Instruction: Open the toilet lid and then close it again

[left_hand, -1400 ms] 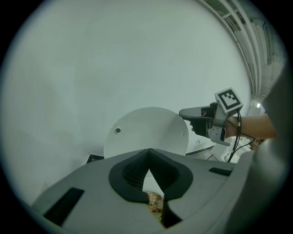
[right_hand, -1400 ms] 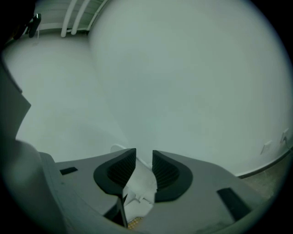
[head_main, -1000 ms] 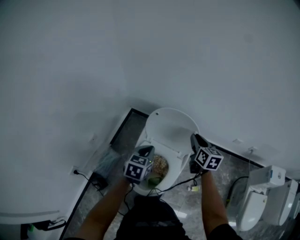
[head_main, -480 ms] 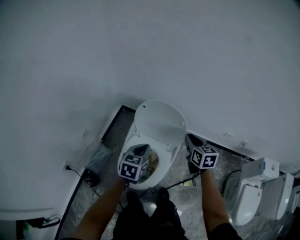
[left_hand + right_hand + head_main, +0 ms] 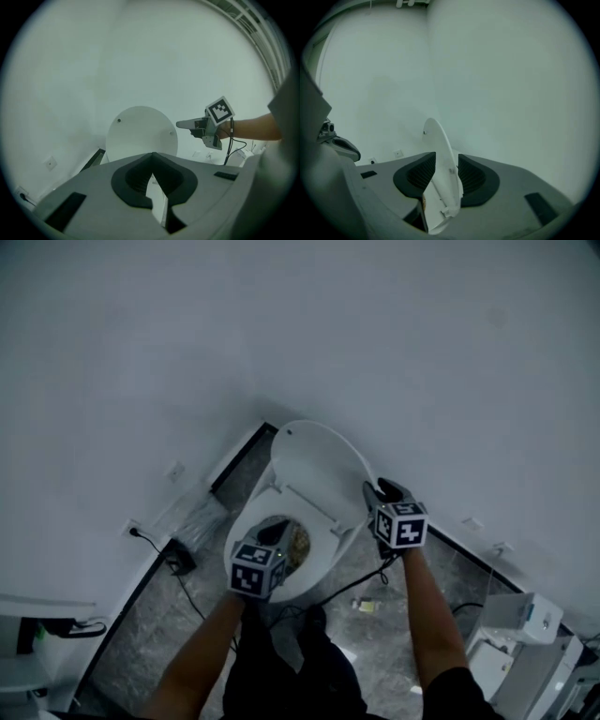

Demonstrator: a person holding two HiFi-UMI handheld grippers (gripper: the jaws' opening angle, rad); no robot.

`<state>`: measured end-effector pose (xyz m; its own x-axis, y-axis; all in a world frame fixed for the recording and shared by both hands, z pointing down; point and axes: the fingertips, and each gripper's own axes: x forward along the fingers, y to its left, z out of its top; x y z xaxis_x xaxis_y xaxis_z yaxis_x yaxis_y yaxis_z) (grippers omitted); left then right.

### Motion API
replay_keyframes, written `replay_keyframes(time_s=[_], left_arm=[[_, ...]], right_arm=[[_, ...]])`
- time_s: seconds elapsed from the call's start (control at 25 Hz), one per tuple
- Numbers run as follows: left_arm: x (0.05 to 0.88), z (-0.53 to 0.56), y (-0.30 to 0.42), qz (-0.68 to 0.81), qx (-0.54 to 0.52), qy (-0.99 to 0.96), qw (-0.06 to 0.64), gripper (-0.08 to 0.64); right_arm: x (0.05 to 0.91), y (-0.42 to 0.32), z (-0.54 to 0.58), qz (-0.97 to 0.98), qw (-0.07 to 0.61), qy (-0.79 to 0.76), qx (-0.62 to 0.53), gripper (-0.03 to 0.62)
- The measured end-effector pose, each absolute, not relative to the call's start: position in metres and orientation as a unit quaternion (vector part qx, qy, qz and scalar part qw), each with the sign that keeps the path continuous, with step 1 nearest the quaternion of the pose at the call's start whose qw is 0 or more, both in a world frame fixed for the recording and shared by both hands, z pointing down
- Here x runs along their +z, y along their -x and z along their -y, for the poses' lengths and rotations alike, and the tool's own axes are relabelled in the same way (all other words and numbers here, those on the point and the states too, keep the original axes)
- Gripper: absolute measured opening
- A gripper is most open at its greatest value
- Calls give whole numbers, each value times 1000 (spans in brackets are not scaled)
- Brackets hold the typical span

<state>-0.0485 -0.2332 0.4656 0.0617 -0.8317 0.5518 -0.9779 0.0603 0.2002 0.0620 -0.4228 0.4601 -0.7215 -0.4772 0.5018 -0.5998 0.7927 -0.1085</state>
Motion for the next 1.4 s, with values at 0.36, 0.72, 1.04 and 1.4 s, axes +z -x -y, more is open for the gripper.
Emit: replay_keyframes(time_s=[0.36,0.72,1.04,1.4], left_arm=[[486,217,40,712,122,-617,312,8],[498,205,44,728,122,-593,321,8],[493,203,59,732,123,-596,307,8],[487,207,61,719,132,-618,288,8]], right_arm=[[491,-46,447,924,256,-257,117,97],[486,-42,416,942,268,-189,75,48],[481,-38,363,949,271,-156,51,54],[485,-33,292,950,286,-121,26,69]])
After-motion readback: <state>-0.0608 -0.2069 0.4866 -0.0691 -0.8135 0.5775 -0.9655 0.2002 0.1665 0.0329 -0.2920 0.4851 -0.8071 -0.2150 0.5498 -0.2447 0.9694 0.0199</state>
